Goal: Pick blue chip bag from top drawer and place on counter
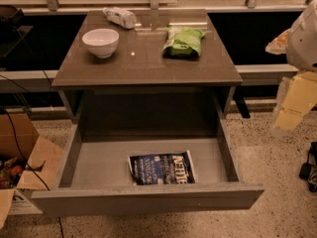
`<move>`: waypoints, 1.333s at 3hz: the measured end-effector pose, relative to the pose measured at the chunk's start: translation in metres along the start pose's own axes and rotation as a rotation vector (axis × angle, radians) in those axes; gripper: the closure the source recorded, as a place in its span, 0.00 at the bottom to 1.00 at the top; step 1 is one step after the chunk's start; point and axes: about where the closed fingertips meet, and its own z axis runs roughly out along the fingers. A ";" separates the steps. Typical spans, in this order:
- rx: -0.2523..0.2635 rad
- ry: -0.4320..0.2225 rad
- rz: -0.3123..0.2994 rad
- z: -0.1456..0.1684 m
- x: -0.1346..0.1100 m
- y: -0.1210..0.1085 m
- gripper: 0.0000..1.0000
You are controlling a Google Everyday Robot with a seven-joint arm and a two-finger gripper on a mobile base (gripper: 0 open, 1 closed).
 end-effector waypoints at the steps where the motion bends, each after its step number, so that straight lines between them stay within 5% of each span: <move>1: 0.000 0.000 0.000 0.000 0.000 0.000 0.00; 2: -0.038 -0.063 -0.020 0.020 -0.015 0.002 0.00; 4: -0.188 -0.289 -0.055 0.095 -0.060 0.020 0.00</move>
Offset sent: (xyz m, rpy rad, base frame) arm 0.0178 0.0423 -0.0445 0.1547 0.0612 0.1058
